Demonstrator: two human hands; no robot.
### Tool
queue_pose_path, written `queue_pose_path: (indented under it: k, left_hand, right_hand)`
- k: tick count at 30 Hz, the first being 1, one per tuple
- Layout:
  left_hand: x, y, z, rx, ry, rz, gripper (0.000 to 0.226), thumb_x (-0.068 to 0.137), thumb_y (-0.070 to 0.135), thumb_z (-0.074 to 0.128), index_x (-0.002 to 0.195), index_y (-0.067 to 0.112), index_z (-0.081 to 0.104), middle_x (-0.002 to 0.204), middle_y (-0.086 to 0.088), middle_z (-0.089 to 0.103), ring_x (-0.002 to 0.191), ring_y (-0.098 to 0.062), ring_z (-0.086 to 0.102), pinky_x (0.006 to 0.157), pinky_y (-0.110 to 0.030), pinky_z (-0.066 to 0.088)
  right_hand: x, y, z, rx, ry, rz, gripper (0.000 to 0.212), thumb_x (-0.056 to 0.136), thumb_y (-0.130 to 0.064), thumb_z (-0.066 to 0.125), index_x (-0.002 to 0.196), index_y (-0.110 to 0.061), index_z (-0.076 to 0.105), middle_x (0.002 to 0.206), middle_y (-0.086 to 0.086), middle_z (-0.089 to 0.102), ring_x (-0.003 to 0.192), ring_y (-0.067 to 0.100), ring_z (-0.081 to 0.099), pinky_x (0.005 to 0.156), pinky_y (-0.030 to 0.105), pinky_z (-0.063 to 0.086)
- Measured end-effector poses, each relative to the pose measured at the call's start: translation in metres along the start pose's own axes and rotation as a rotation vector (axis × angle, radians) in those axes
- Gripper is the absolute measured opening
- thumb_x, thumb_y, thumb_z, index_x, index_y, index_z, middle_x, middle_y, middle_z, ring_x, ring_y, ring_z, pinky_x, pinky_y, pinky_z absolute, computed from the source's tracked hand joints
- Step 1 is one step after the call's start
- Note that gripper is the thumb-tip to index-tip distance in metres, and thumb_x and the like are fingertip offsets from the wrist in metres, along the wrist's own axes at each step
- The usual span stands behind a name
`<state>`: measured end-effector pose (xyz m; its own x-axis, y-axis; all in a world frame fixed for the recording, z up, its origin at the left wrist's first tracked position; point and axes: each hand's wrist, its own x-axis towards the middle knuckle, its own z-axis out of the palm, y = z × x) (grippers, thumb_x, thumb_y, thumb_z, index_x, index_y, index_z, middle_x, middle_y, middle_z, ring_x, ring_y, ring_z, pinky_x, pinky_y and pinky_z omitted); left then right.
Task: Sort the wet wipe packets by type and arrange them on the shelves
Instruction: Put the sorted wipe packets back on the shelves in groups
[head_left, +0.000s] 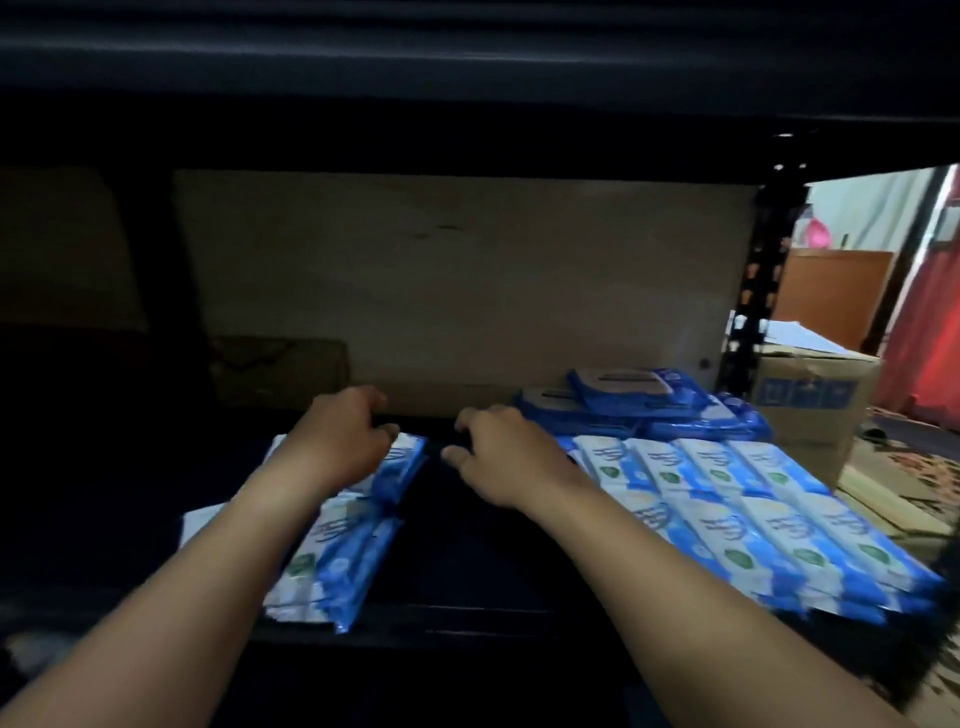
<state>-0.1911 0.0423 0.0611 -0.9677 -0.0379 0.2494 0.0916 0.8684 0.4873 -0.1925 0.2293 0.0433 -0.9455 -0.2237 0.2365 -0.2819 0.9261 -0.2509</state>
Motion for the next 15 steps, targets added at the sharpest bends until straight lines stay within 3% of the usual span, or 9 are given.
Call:
queue_pose_path:
  k: [3, 6, 9, 15]
  left_hand:
    - [0.019, -0.036, -0.009, 0.067, -0.029, -0.095, 0.036, 0.093, 0.018, 0.064, 0.128, 0.008, 0.064, 0.122, -0.020, 0.067, 0.117, -0.031, 0.062, 0.081, -0.020, 0.038]
    - [0.037, -0.061, -0.010, 0.144, -0.096, -0.209, 0.044, 0.093, 0.022, 0.065, 0.134, 0.008, 0.058, 0.132, -0.019, 0.061, 0.121, -0.032, 0.060, 0.087, -0.027, 0.045]
    - [0.051, -0.079, -0.009, 0.160, -0.150, -0.267, 0.041, 0.093, 0.021, 0.062, 0.130, 0.005, 0.061, 0.130, -0.018, 0.063, 0.115, -0.031, 0.063, 0.082, -0.028, 0.048]
    - [0.058, -0.094, -0.007, 0.123, -0.115, -0.266, 0.033, 0.096, 0.015, 0.057, 0.127, 0.005, 0.065, 0.128, -0.017, 0.065, 0.117, -0.030, 0.063, 0.095, -0.032, 0.052]
  right_hand:
    - [0.027, -0.040, 0.018, 0.053, -0.065, -0.037, 0.049, 0.097, -0.054, 0.053, 0.136, -0.024, 0.053, 0.138, 0.016, 0.045, 0.120, 0.042, 0.056, 0.097, 0.043, 0.048]
    - [0.050, -0.071, 0.033, 0.071, -0.155, -0.017, 0.065, 0.094, -0.065, 0.052, 0.148, -0.029, 0.042, 0.148, 0.016, 0.028, 0.123, 0.045, 0.052, 0.102, 0.043, 0.045]
    - [0.070, -0.088, 0.051, 0.023, -0.227, 0.027, 0.070, 0.091, -0.071, 0.049, 0.150, -0.034, 0.040, 0.152, 0.015, 0.017, 0.124, 0.046, 0.048, 0.103, 0.045, 0.045]
    - [0.084, -0.091, 0.080, -0.044, -0.326, 0.037, 0.053, 0.093, -0.058, 0.049, 0.138, -0.031, 0.056, 0.146, 0.007, 0.027, 0.125, 0.042, 0.036, 0.096, 0.042, 0.040]
